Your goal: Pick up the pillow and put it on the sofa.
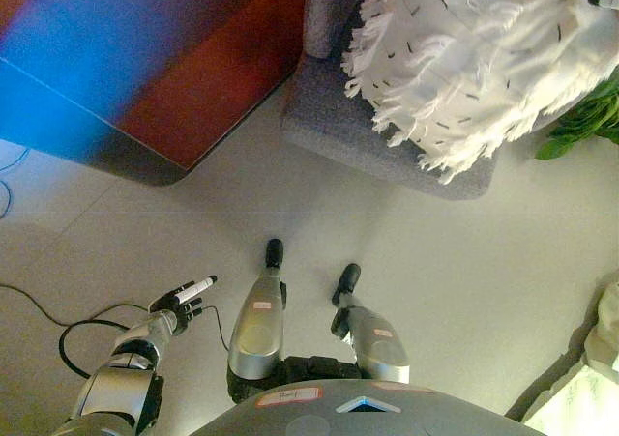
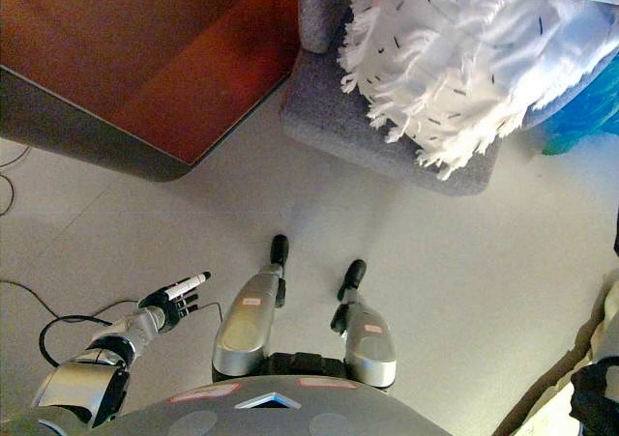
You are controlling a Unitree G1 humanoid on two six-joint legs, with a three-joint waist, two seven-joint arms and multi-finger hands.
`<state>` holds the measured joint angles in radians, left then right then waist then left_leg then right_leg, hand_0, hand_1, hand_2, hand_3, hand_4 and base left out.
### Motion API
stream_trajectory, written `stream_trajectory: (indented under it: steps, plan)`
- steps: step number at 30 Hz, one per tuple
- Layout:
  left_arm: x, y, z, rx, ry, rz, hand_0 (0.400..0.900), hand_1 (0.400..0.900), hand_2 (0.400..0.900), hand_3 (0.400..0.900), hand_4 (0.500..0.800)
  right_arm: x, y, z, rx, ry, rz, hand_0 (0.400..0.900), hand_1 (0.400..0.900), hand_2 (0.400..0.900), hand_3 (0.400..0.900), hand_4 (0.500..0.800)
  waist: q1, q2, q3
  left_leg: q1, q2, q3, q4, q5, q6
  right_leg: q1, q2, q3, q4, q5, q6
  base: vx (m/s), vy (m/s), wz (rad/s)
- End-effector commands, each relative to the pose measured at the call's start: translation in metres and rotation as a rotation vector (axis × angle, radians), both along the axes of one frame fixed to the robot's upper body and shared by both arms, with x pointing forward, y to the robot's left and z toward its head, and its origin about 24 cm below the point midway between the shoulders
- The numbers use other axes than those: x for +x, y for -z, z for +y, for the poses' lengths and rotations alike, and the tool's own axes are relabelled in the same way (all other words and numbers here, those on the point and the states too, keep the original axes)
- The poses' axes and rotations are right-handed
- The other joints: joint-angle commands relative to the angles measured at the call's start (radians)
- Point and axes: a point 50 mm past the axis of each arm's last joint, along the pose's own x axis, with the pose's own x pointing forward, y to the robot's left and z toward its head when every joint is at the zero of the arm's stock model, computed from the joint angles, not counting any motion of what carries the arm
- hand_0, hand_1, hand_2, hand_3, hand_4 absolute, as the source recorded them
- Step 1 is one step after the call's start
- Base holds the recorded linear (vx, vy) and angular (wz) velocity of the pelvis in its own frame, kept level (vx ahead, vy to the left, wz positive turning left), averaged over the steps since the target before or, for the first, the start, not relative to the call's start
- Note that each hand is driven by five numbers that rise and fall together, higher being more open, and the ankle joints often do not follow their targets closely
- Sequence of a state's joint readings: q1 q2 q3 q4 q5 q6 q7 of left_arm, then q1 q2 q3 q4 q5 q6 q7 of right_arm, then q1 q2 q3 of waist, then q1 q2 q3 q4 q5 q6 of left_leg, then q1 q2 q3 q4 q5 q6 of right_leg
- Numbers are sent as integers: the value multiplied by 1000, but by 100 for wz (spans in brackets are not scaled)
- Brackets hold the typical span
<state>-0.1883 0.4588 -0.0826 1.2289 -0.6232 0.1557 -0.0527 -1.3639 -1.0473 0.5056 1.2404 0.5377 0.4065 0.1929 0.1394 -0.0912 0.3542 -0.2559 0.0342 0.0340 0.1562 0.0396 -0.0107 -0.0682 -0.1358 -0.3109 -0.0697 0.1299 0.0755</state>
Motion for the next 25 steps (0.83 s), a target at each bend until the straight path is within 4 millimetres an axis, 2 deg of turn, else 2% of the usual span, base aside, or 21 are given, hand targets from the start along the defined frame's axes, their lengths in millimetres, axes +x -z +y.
stream_trajectory:
  steps: [1, 9, 18, 22, 25]
  plan:
    - [-66, 8, 29, 107, 4, 218, 900, 900, 900, 900, 800, -38, -55, -30, -216, 103, -39, 900, 900, 900, 900, 800, -1, -23, -217, 205, 26, 16, -243, -5, -41, 70, 24, 13, 31, -87, 39, 124, -16, -12]
    - [-91, 17, 22, 106, 30, 292, 900, 900, 900, 900, 800, -64, -63, -51, -287, 152, 88, 900, 900, 900, 900, 800, -29, -52, -318, 280, 35, 35, -243, -21, -49, 132, 42, 43, 20, -91, 37, 80, -7, -13]
    - [-102, 24, 11, 99, 27, 311, 900, 900, 900, 900, 800, -85, -63, -66, -269, 182, 114, 900, 900, 900, 900, 800, -59, -56, -355, 319, 37, 47, -243, -28, -56, 154, 52, 74, 23, -90, 36, 8, -16, -9]
    - [-101, 26, 7, 92, 44, 303, 900, 900, 900, 900, 800, -87, -44, -72, -233, 166, 170, 900, 900, 900, 900, 800, -68, -49, -360, 318, 35, 51, -243, -27, -58, 152, 53, 80, 25, -91, 34, -62, 11, -4]
    - [-96, 28, 0, 78, 55, 289, 900, 900, 900, 900, 800, -87, -4, -78, -155, 93, 217, 900, 900, 900, 900, 800, -84, -35, -354, 317, 33, 55, -243, -23, -56, 146, 53, 89, 33, -86, 34, -105, 39, -4]
